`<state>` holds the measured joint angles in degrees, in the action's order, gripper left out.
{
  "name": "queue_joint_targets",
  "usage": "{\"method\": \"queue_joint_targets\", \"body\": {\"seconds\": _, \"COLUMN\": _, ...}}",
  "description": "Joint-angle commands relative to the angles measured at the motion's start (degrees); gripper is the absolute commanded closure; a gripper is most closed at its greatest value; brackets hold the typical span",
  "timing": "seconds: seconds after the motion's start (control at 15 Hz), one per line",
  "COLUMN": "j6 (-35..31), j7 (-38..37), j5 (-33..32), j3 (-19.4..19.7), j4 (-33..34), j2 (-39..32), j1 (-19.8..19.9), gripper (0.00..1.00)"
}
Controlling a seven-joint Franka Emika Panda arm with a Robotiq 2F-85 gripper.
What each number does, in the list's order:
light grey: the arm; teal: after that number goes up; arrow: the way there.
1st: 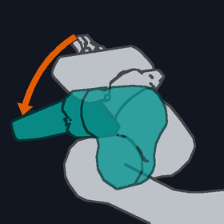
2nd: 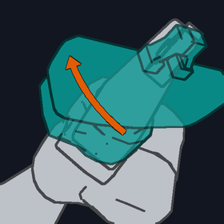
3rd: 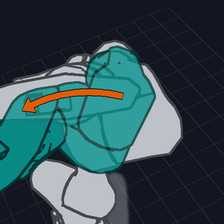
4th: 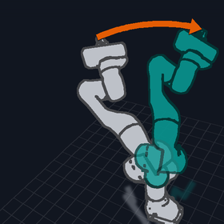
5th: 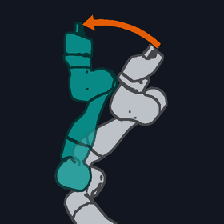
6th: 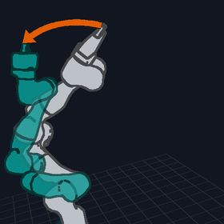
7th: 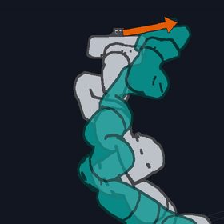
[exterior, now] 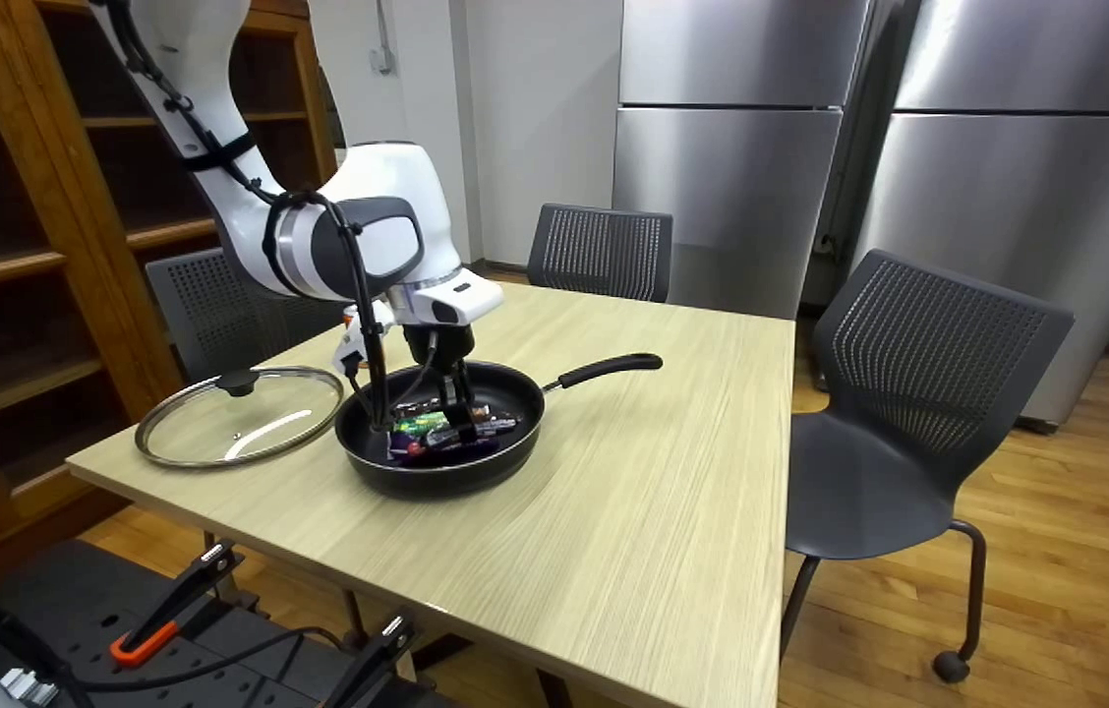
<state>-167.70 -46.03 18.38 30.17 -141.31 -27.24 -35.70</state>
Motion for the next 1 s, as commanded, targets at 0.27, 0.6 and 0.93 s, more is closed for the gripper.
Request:
{"method": "queue_joint_targets", "body": {"seconds": 0.27, "j6": 0.7, "j7": -5.3, "j5": -7.5, "j3": -5.1, "j4": -0.2, "j2": 1.9, "j1": 6.6, "gripper": 0.42}}
{"method": "queue_joint_targets", "body": {"seconds": 0.6, "j6": -0.5, "j7": -8.9, "j5": -12.4, "j3": -2.5, "j4": -3.0, "j2": 4.4, "j1": 3.9, "gripper": 0.05}}
{"method": "queue_joint_targets", "body": {"seconds": 0.93, "j6": -2.5, "j7": -12.7, "j5": -18.4, "j3": 0.9, "j4": -4.9, "j2": 7.0, "j1": 0.8, "gripper": 0.0}}
